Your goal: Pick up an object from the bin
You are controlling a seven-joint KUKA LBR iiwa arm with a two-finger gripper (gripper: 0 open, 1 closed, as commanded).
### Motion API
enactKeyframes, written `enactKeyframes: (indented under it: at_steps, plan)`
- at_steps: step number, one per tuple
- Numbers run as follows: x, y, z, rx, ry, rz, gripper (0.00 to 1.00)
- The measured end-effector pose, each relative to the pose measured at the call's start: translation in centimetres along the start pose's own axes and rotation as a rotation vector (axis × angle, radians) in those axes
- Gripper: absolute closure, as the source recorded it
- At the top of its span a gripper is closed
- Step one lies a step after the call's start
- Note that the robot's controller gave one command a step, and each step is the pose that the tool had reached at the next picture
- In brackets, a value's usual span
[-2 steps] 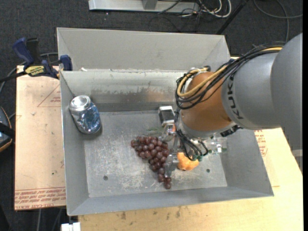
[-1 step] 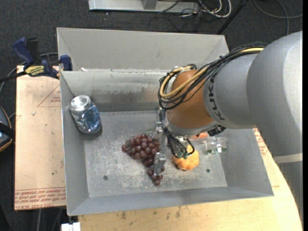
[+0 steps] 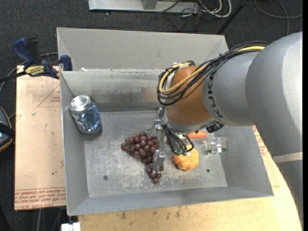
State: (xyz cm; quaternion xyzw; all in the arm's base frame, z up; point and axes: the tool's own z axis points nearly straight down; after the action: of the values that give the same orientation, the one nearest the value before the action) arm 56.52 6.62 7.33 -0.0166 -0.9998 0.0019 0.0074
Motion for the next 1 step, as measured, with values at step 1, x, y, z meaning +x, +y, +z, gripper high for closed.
enactKeyframes:
  at_steps: [1]
  plan:
    - [0.92, 1.65, -2.46, -0.005, -0.015, 0.043, 0.00]
